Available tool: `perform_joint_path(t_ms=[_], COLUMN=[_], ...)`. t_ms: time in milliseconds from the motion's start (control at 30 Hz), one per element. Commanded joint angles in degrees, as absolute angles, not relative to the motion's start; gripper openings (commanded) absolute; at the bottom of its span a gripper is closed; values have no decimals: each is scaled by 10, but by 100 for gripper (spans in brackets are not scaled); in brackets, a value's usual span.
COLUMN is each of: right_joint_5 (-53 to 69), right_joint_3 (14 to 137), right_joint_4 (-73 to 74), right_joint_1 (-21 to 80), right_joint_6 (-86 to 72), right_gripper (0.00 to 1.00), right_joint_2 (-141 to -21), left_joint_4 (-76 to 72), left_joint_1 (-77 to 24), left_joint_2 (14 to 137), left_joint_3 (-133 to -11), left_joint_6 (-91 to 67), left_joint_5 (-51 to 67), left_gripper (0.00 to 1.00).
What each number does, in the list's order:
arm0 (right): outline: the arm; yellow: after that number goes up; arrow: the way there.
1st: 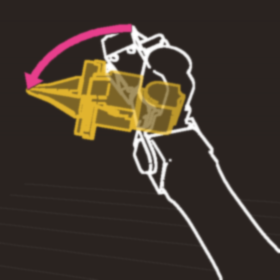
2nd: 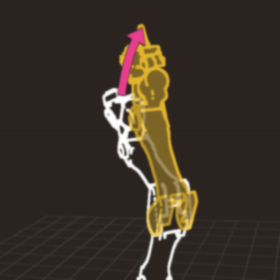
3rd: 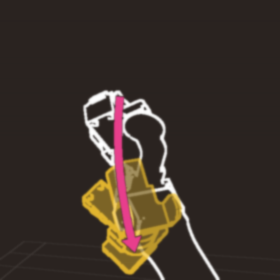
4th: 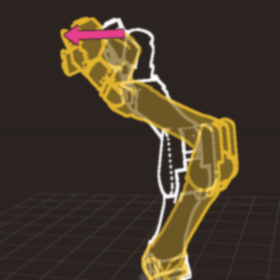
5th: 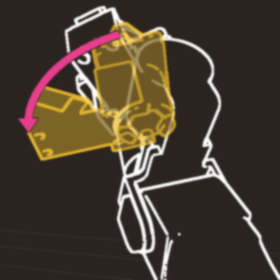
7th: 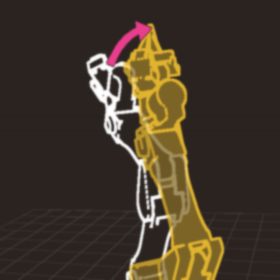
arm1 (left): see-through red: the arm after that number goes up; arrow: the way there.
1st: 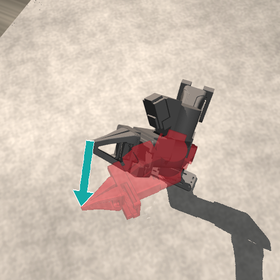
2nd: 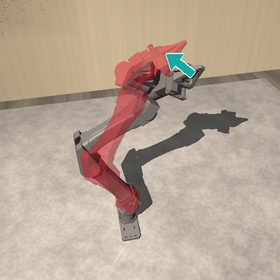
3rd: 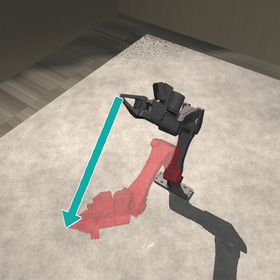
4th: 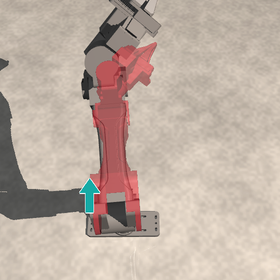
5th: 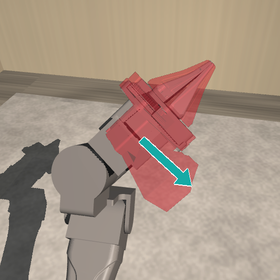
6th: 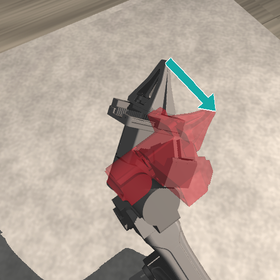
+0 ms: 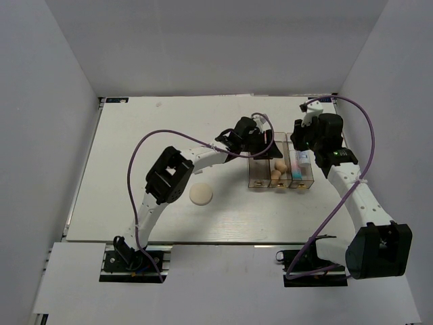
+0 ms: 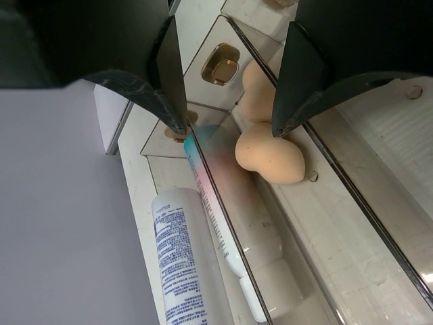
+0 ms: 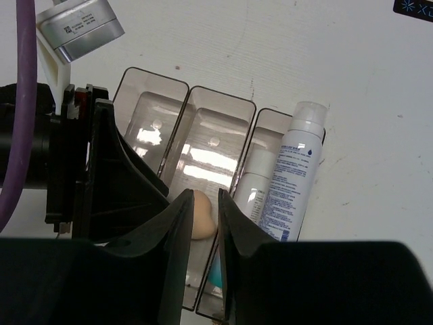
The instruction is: Organize the makeup
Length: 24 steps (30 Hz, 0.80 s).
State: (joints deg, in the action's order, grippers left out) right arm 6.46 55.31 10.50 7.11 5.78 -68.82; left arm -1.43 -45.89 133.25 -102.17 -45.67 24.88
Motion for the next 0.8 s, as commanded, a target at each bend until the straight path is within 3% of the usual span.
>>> perform_joint_path(t_ms=[0,233,367,467,533,667,767], right_joint_5=[80,157,292,447,479,447,422], right_joint_3=[560,552,553,564,571,576,599], right_joint_4=[89,77,101,170,206,200,182], right_joint_1=[68,68,69,81,115,202,266], right_joint_6=[58,68,126,200,221,231,192], right_gripper=[27,23,14,18,23,45,55], right_joint_2=[-671,-647,-655,-688,-725,-786,-862], left_joint_4=[-12,-23,-4,18,38,91,149], left_joint_1=[-460,-441,-429,-408,-397,-375,-360], left_joint_2=[1280,1200,1135,1056,984,856,746], left_joint_3=[-1042,-980,-931,-844,-758,-624,-534], left_joint_6=[-452,-447,-432,-432,-433,-434,-450], left_joint_5=[237,189,145,117,84,26,-50], left_gripper=[63,49,24,14,12,14,40])
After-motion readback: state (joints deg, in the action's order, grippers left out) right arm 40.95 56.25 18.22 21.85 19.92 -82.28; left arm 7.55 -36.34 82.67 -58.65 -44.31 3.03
